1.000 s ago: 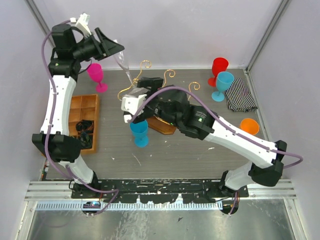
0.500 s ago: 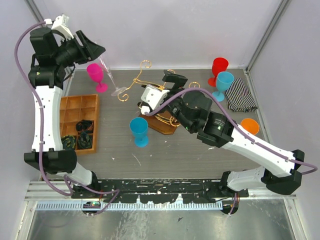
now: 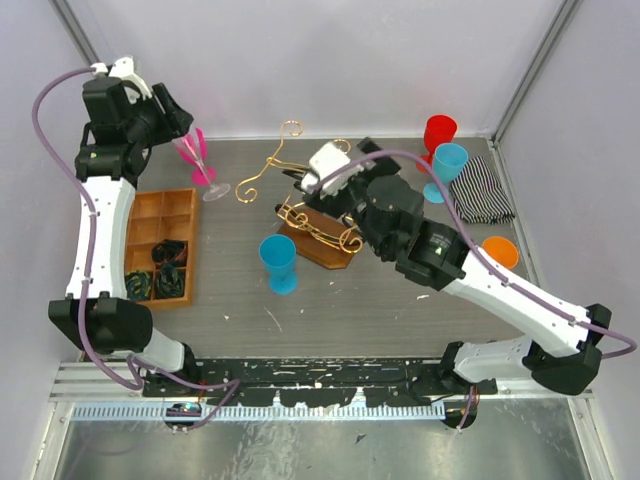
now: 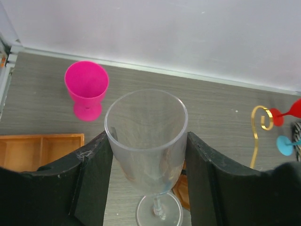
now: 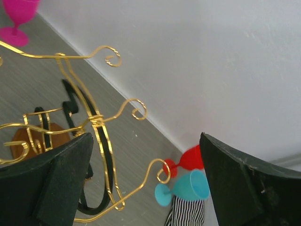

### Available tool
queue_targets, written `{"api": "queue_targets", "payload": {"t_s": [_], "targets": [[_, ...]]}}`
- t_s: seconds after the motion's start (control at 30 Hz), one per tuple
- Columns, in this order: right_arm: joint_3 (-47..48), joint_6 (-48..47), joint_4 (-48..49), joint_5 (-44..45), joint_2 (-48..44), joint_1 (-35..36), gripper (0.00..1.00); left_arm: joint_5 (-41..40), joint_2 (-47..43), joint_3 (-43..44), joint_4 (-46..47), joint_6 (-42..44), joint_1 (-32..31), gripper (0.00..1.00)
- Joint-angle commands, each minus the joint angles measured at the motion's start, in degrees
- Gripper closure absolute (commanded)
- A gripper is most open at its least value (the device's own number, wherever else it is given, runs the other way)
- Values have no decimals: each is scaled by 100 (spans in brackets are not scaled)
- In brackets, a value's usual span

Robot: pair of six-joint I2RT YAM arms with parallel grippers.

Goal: Take the wine glass off the wine glass rack

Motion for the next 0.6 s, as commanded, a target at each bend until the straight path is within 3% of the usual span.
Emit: {"api": "queue_targets", "payload": {"t_s": [0.0,0.1,0.27,0.57], "targets": [[1042,2152,-773,1136,85,-579,0,-357,-44,-710,1161,96,-38,56],[2006,3622,-2314,415,372,-1360,0,-598,-208,-1376,1815,279,-176,56],[2812,4663,-3547,-391,877,-2196,0,-1031,-295,-2200,2569,416,-379,56],[2243,4940,-3316,-1169,827,-2740,0,-2263,-124,-3137,3811,668,-821,55]]}}
